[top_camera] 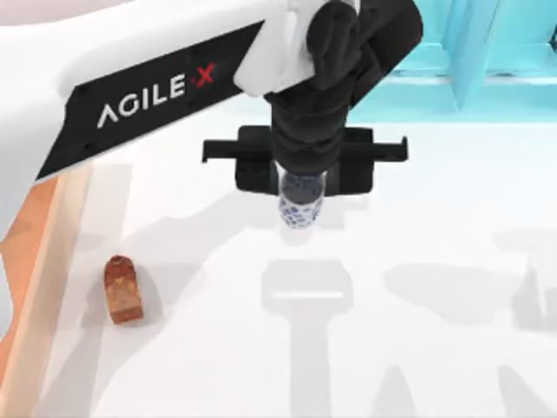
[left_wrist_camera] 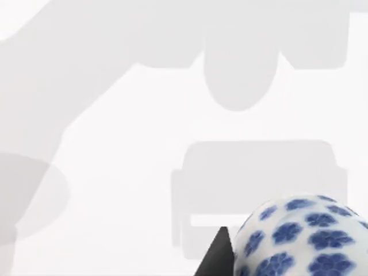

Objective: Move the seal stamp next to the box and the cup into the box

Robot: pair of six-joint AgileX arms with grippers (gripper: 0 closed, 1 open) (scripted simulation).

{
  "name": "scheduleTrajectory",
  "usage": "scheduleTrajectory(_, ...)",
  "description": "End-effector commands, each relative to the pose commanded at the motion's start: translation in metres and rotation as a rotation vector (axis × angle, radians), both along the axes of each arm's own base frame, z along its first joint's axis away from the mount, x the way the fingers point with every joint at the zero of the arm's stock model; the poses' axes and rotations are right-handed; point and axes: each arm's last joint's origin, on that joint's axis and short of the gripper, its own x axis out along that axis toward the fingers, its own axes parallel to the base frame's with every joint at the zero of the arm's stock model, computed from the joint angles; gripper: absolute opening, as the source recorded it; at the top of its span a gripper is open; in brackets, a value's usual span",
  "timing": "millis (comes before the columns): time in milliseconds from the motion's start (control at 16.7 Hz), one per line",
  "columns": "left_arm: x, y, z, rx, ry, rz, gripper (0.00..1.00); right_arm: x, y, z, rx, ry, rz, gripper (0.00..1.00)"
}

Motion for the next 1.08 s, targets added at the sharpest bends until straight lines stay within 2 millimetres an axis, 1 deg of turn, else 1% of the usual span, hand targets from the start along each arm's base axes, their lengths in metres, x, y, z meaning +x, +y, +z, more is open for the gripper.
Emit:
scheduleTrajectory(60, 0.013, 0.024, 0.002, 0.007, 0.014, 0.0, 0.0, 0.0, 0.0, 0.0, 0.0, 0.0, 0.0, 1.0)
scheduleTrajectory(120, 0.025, 0.052, 0.003, 0.016, 0.03, 0.0, 0.0, 0.0, 0.0, 0.0, 0.0, 0.0, 0.0, 1.0)
scheduleTrajectory(240, 0.045, 0.12, 0.004, 0.032, 0.071, 0.009, 0.0, 0.0, 0.0, 0.0, 0.0, 0.0, 0.0, 1.0)
scheduleTrajectory(300, 0.05, 0.159, 0.004, 0.037, 0.094, 0.016, 0.0, 0.0, 0.0, 0.0, 0.0, 0.0, 0.0, 1.0)
scheduleTrajectory(360, 0.05, 0.197, 0.004, 0.038, 0.115, 0.024, 0.0, 0.0, 0.0, 0.0, 0.0, 0.0, 0.0, 1.0)
scheduleTrajectory(420, 0.045, 0.235, 0.004, 0.036, 0.133, 0.03, 0.0, 0.0, 0.0, 0.0, 0.0, 0.0, 0.0, 1.0)
scheduleTrajectory(480, 0.035, 0.27, 0.003, 0.031, 0.147, 0.036, 0.0, 0.0, 0.0, 0.0, 0.0, 0.0, 0.0, 1.0)
scheduleTrajectory(540, 0.022, 0.301, 0.002, 0.024, 0.157, 0.039, 0.0, 0.0, 0.0, 0.0, 0.0, 0.0, 0.0, 1.0)
scheduleTrajectory(600, 0.006, 0.328, 0.001, 0.015, 0.162, 0.042, 0.0, 0.0, 0.0, 0.0, 0.0, 0.0, 0.0, 1.0)
scheduleTrajectory(660, -0.012, 0.349, -0.001, 0.006, 0.161, 0.043, 0.0, 0.0, 0.0, 0.0, 0.0, 0.0, 0.0, 1.0)
scheduleTrajectory(720, -0.029, 0.366, -0.002, -0.002, 0.156, 0.041, 0.0, 0.0, 0.0, 0.0, 0.0, 0.0, 0.0, 1.0)
scheduleTrajectory(780, -0.045, 0.377, -0.004, -0.01, 0.149, 0.038, 0.0, 0.0, 0.0, 0.0, 0.0, 0.0, 0.0, 1.0)
scheduleTrajectory(840, -0.06, 0.385, -0.007, -0.017, 0.141, 0.033, 0.0, 0.0, 0.0, 0.0, 0.0, 0.0, 0.0, 1.0)
scheduleTrajectory(960, -0.083, 0.393, -0.011, -0.027, 0.122, 0.021, 0.0, 0.0, 0.0, 0.0, 0.0, 0.0, 0.0, 1.0)
scheduleTrajectory(1080, -0.096, 0.394, -0.013, -0.032, 0.106, 0.006, 0.0, 0.0, 0.0, 0.0, 0.0, 0.0, 0.0, 1.0)
